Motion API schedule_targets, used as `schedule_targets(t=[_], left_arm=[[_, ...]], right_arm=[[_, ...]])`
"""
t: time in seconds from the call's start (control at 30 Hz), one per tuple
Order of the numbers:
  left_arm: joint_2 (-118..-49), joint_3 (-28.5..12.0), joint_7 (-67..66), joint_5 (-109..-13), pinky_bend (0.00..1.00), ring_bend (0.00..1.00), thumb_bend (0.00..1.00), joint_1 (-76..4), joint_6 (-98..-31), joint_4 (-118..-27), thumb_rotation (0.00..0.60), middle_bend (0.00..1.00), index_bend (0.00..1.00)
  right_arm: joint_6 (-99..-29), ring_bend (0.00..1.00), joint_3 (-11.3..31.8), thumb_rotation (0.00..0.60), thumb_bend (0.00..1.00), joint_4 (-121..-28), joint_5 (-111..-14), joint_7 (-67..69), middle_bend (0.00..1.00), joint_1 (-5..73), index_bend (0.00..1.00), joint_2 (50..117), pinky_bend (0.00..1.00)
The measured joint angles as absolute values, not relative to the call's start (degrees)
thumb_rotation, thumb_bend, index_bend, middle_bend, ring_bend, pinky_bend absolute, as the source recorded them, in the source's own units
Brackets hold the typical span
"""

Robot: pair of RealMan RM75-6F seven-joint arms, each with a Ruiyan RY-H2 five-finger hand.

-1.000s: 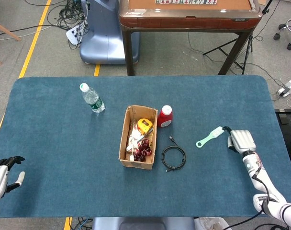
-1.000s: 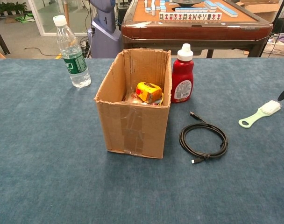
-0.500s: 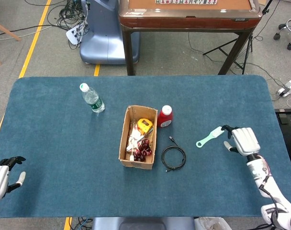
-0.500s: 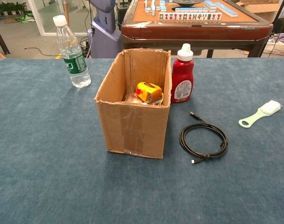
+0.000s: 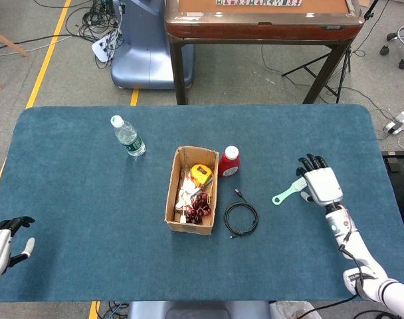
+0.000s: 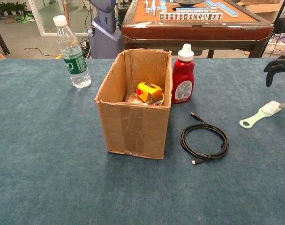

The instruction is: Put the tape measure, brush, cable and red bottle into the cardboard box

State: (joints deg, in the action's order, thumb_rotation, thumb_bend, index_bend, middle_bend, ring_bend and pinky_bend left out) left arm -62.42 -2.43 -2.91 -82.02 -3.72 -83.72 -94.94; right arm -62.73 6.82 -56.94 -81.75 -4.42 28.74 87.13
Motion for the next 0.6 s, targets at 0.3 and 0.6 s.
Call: schedule_targets(t=[0.3, 0.6], left_arm=[[-62.3, -2.5, -2.7, -81.9, 0.55, 0.35, 0.35, -3.6, -83.8, -95.0, 0.600, 0.41, 0.34], [-62.2, -2.5, -2.8, -81.7, 0.55, 0.35, 0.35, -3.6, -83.7, -95.1, 0.600, 0.41, 0.34]], right_arm=[[-57.3, 0.08, 5.5, 0.600, 0.13, -53.3, -82.4, -6.6, 0.17, 31.9, 0.45, 89.1, 0.15], [-54.9, 0.08, 2.4, 0.600, 0.16, -51.0, -84.9, -6.5, 0.17, 33.2, 0.47, 89.0, 0.15]])
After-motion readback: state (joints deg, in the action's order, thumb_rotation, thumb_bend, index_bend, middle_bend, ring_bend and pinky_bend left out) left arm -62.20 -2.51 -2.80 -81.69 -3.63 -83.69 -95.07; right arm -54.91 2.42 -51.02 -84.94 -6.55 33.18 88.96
